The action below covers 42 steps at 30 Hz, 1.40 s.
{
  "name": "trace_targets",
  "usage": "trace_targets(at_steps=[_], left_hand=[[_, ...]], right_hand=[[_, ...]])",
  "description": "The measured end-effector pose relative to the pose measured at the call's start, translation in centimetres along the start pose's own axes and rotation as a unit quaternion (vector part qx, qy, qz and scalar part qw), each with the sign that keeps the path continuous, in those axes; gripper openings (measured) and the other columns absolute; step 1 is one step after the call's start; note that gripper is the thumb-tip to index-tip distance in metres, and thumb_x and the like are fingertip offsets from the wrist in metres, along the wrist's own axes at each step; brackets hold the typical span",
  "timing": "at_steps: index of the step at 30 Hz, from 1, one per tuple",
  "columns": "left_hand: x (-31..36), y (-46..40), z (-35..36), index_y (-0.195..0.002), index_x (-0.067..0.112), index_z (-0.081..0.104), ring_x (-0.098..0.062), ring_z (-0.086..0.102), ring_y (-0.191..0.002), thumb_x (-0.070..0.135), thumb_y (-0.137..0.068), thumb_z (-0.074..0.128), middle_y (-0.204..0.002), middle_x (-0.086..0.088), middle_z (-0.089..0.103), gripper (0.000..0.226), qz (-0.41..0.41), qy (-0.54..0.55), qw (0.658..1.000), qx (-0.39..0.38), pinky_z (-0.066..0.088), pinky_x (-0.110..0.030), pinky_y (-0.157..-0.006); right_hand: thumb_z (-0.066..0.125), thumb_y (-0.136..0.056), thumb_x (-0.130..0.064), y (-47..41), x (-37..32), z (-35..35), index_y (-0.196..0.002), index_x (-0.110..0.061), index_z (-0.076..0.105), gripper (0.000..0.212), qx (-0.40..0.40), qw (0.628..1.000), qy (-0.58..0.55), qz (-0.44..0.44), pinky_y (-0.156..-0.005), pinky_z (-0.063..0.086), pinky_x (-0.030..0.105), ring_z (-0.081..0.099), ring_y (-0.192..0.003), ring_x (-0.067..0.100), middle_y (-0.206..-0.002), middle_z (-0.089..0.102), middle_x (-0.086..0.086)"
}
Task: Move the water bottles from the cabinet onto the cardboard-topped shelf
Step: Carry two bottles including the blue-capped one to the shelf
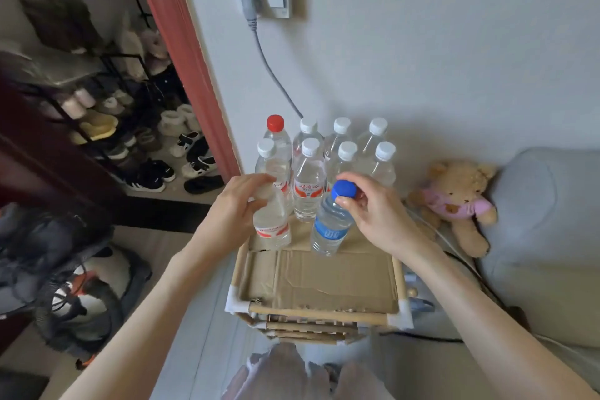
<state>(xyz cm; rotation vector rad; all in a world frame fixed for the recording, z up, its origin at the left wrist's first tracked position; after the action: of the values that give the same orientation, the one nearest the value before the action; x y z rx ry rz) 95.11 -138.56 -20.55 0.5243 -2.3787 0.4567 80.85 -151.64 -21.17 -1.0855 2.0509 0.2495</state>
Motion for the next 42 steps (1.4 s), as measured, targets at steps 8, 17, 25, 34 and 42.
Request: trace_targets(at_steps=[8, 17, 25, 34, 42], left_hand=[[-1.6, -3.5, 1.7, -0.117, 0.004, 0.056, -0.016, 0.044, -0.106, 0.004, -0.080, 0.042, -0.112, -0.002, 0.055, 0.039, 0.066, -0.015, 0.996, -0.054, 0.031, -0.016, -0.091], [-2.5, -4.1, 0.8, -0.118, 0.004, 0.057, -0.020, 0.053, -0.089, -0.006, -0.082, 0.057, -0.109, -0.003, 0.047, 0.037, 0.073, 0.002, 0.997, -0.022, 0.047, -0.034, -0.087], [-3.7, -3.4, 0.3, -0.123, 0.008, 0.055, -0.017, 0.053, -0.097, 0.008, -0.079, 0.068, -0.107, 0.002, 0.048, 0.046, 0.014, 0.023, 1.000, 0.004, 0.046, -0.037, -0.094], [-2.3, -4.1, 1.4, -0.112, 0.006, 0.062, -0.027, 0.057, -0.096, -0.001, -0.078, 0.065, -0.110, -0.008, 0.058, 0.035, -0.003, 0.056, 0.998, 0.036, 0.048, -0.044, -0.088], [-2.1, -4.8, 1.5, -0.115, 0.009, 0.059, -0.025, 0.057, -0.087, 0.009, -0.080, 0.067, -0.111, -0.008, 0.059, 0.036, -0.008, 0.022, 1.000, 0.017, 0.049, -0.041, -0.085]], right_hand=[[0.058, -0.087, -0.009, -1.7, 0.7, 1.4, -0.116, -0.009, 0.056, 0.030, -0.012, 1.000, -0.009, 0.023, -0.074, 0.035, 0.002, 0.053, -0.078, 0.010, -0.105, 0.057, 0.008], [0.055, -0.089, -0.013, -2.8, 0.6, 2.7, -0.121, -0.016, 0.053, 0.033, -0.040, 0.999, 0.011, 0.022, -0.084, 0.041, 0.020, 0.052, -0.094, 0.019, -0.110, 0.056, 0.009], [0.056, -0.089, -0.018, -2.6, 0.6, 2.8, -0.121, -0.020, 0.053, 0.032, -0.042, 0.999, 0.012, 0.018, -0.071, 0.037, 0.007, 0.048, -0.084, 0.014, -0.107, 0.054, 0.000], [0.067, -0.081, -0.026, -2.0, 0.8, 2.5, -0.119, -0.020, 0.055, 0.040, -0.048, 0.997, 0.019, 0.052, -0.075, 0.032, 0.015, 0.047, -0.082, 0.011, -0.106, 0.054, -0.002], [0.066, -0.082, -0.027, -1.8, 0.6, 2.7, -0.119, -0.019, 0.052, 0.041, -0.041, 0.997, 0.014, 0.061, -0.079, 0.032, 0.019, 0.045, -0.082, 0.011, -0.101, 0.051, -0.006]])
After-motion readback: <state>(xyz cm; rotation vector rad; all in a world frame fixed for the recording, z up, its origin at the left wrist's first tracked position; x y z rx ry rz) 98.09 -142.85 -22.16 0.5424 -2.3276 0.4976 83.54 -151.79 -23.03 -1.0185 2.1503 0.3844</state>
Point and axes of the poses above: each hand's wrist, its own y-axis away from the middle knuckle, its own z-axis out of the palm, x = y × z, the point moved 9 cm from there along -y, towards the middle knuckle
